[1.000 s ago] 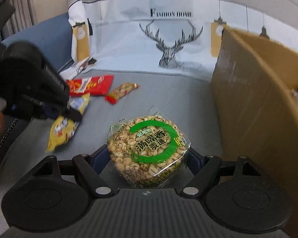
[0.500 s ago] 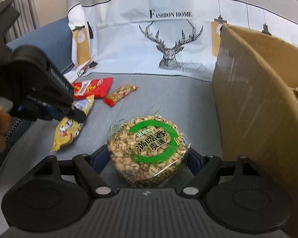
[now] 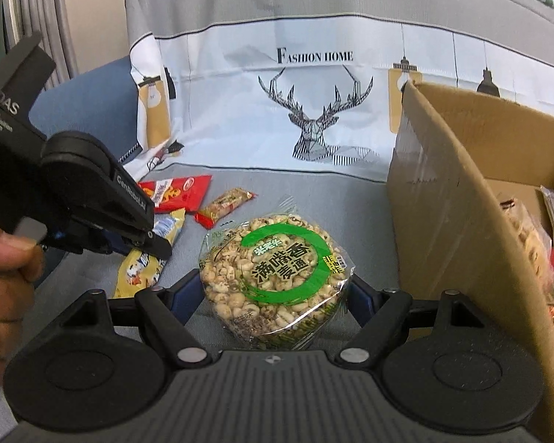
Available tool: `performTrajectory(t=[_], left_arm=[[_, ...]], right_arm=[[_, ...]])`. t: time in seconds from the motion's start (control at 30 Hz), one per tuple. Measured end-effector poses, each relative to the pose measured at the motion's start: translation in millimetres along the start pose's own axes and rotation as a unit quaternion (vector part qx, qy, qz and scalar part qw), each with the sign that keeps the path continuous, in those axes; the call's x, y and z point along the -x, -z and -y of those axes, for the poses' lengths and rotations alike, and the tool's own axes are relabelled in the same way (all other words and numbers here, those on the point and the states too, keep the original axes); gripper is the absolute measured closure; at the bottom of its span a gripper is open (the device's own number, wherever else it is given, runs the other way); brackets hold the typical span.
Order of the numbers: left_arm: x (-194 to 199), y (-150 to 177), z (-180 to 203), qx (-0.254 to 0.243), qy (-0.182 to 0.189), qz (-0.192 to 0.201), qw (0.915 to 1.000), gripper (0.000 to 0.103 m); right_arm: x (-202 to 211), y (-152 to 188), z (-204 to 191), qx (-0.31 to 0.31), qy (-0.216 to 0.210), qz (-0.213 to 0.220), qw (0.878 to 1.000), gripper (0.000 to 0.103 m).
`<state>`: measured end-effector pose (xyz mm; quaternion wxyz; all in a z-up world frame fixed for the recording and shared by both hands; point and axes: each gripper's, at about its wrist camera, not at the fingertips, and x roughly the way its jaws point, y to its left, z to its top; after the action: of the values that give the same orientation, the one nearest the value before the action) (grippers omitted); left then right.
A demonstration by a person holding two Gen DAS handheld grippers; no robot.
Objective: Organize snacks
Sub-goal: 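Carry the yellow wafer bar with the left tool while the right tool carries the peanut bag over the box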
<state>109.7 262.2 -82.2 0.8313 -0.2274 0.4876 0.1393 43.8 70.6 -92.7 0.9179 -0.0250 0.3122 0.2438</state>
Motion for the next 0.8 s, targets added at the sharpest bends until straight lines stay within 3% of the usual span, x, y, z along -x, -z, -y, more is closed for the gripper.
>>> performTrajectory(t=[0.23,0.5,0.8], left_arm=[[13.8,-3.9,-3.2,0.025,0.032,0.037,0.9985,0.090],[29.7,-7.0,6.8,0.022,0.067,0.077,0.9945,0.090],[44.1,-4.2,19.6,0.019,0.105,0.107,0.9886,0.090]], right_arm=[[14.7,-10.3,-3.2,0.007,-0.004,0.032,0.999,0.022],[43.8,-31.2,-4.1,0.016,-0.012,0.092,0.996,0.022],[76.8,-45.2,14.3,0.012,-0.004,0.125,0.992,0.022]])
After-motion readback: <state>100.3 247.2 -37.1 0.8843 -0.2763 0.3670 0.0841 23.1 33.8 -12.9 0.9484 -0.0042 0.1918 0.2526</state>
